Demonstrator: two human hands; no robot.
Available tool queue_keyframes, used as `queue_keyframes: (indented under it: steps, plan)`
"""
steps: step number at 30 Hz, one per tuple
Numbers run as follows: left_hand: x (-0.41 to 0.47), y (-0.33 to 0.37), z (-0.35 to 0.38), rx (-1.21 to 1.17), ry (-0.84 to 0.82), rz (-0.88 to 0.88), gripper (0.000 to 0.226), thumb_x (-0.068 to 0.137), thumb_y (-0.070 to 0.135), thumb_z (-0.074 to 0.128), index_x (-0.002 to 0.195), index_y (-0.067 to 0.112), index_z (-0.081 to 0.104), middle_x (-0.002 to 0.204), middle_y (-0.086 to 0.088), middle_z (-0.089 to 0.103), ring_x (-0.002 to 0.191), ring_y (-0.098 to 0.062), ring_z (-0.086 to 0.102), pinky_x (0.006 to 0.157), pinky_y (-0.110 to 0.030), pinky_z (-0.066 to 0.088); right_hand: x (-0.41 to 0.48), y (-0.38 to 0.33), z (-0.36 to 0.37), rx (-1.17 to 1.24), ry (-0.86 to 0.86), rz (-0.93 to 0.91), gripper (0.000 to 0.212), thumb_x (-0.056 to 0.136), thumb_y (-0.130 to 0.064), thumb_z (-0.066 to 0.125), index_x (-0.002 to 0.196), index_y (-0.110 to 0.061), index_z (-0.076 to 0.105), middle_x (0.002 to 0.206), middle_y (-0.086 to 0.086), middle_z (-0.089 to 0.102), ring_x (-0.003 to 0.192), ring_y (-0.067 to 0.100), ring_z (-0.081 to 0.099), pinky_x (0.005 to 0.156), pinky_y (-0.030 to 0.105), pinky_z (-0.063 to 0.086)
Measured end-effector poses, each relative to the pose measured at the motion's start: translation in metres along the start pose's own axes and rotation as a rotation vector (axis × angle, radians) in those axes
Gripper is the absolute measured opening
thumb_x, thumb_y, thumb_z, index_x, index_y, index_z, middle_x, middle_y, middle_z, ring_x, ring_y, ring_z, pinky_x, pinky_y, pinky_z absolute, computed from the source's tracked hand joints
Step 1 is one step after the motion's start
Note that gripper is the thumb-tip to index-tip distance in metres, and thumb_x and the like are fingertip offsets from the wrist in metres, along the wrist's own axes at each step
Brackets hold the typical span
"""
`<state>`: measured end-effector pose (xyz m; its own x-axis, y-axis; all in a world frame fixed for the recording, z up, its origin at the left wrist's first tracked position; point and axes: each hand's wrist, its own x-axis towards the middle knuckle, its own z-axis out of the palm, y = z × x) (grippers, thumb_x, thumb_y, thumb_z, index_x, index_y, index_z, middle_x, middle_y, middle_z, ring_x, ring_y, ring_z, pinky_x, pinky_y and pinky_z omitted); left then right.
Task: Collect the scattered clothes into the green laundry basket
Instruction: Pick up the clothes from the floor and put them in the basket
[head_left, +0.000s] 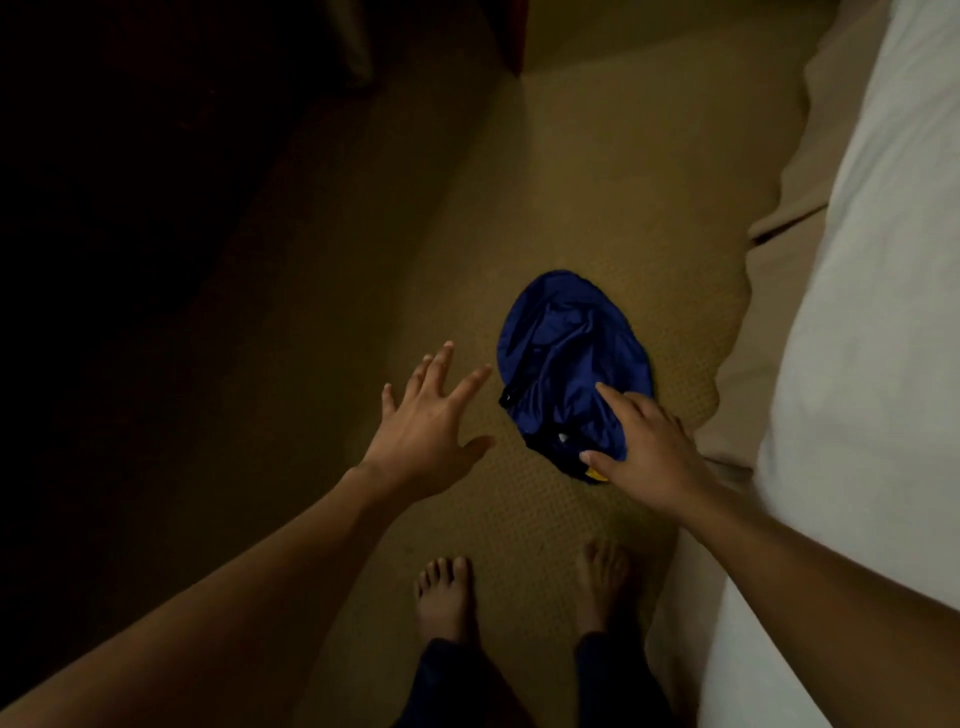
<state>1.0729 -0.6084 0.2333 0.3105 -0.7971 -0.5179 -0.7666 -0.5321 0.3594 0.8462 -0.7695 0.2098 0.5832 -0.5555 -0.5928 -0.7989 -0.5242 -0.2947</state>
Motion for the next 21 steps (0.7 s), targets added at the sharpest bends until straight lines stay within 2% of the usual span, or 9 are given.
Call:
queue_keyframes:
  steps: [7,10,13,15,16,18,20,21]
  plan:
    - [0.137,0.006,0.068,0.082,-0.108,0.045,0.090,0.090,0.057,0.064,0.157,0.044,0.006,0.168,-0.002,-0.014,0.155,-0.035,-0.004,0.118,-0.070,0.007,0.101,0.076,0.056,0.033,-0.097,0.083,0.095,0.088,-0.055,0.067,0.157,-0.044,0.003,0.165,0.009,0.014,0.150,0.033,0.019,0.115,0.053,0.033]
    - [0.197,0.003,0.112,0.064,-0.143,0.006,0.091,0.088,0.055,0.068,0.157,0.043,0.009,0.168,-0.004,-0.009,0.153,-0.038,0.006,0.117,-0.070,0.015,0.141,0.110,0.097,0.044,-0.139,0.171,0.107,0.083,-0.053,0.074,0.155,-0.049,-0.005,0.167,0.010,-0.001,0.152,0.039,0.009,0.114,0.058,0.033]
    - [0.255,-0.005,0.157,-0.148,-0.087,-0.073,0.099,0.082,0.052,0.076,0.157,0.040,0.013,0.168,-0.007,-0.002,0.149,-0.042,0.022,0.115,-0.063,0.031,0.165,0.135,0.143,0.014,-0.205,0.258,0.120,0.078,-0.054,0.079,0.152,-0.051,-0.015,0.164,0.012,-0.024,0.152,0.045,-0.005,0.116,0.062,0.026]
    - [0.291,-0.008,0.185,-0.330,-0.040,-0.147,0.109,0.077,0.050,0.082,0.158,0.038,0.011,0.168,-0.006,0.000,0.149,-0.040,0.023,0.115,-0.059,0.034,0.166,0.144,0.175,0.021,-0.235,0.289,0.124,0.077,-0.052,0.080,0.154,-0.048,-0.017,0.162,0.015,-0.030,0.151,0.047,-0.007,0.115,0.060,0.029]
    - [0.305,-0.007,0.199,-0.349,-0.038,-0.168,0.113,0.076,0.049,0.084,0.159,0.038,0.009,0.168,-0.005,0.001,0.150,-0.039,0.020,0.117,-0.059,0.032,0.162,0.145,0.192,-0.021,-0.221,0.282,0.122,0.080,-0.050,0.079,0.155,-0.045,-0.017,0.162,0.017,-0.028,0.151,0.048,-0.005,0.112,0.058,0.034]
    - [0.318,-0.003,0.229,-0.174,-0.039,-0.149,0.104,0.080,0.044,0.081,0.158,0.036,0.014,0.167,-0.007,0.007,0.150,-0.042,0.014,0.119,-0.061,0.025,0.154,0.144,0.222,-0.184,-0.083,0.227,0.107,0.089,-0.039,0.071,0.158,-0.037,-0.012,0.163,0.023,-0.010,0.146,0.049,0.012,0.100,0.051,0.047]
    - [0.312,0.006,0.257,-0.057,0.038,-0.075,0.070,0.088,0.023,0.070,0.148,0.026,0.034,0.158,-0.012,0.022,0.139,-0.045,0.031,0.113,-0.059,0.035,0.156,0.147,0.237,-0.174,0.055,0.198,0.083,0.094,-0.025,0.062,0.159,-0.030,0.012,0.152,0.021,0.021,0.131,0.040,0.035,0.093,0.043,0.048]
    - [0.304,0.012,0.267,-0.117,0.059,-0.048,0.056,0.089,0.012,0.063,0.140,0.020,0.043,0.151,-0.013,0.032,0.130,-0.043,0.043,0.107,-0.054,0.042,0.159,0.148,0.239,-0.047,0.097,0.202,0.067,0.095,-0.019,0.059,0.155,-0.025,0.030,0.143,0.018,0.034,0.125,0.037,0.044,0.093,0.041,0.047]
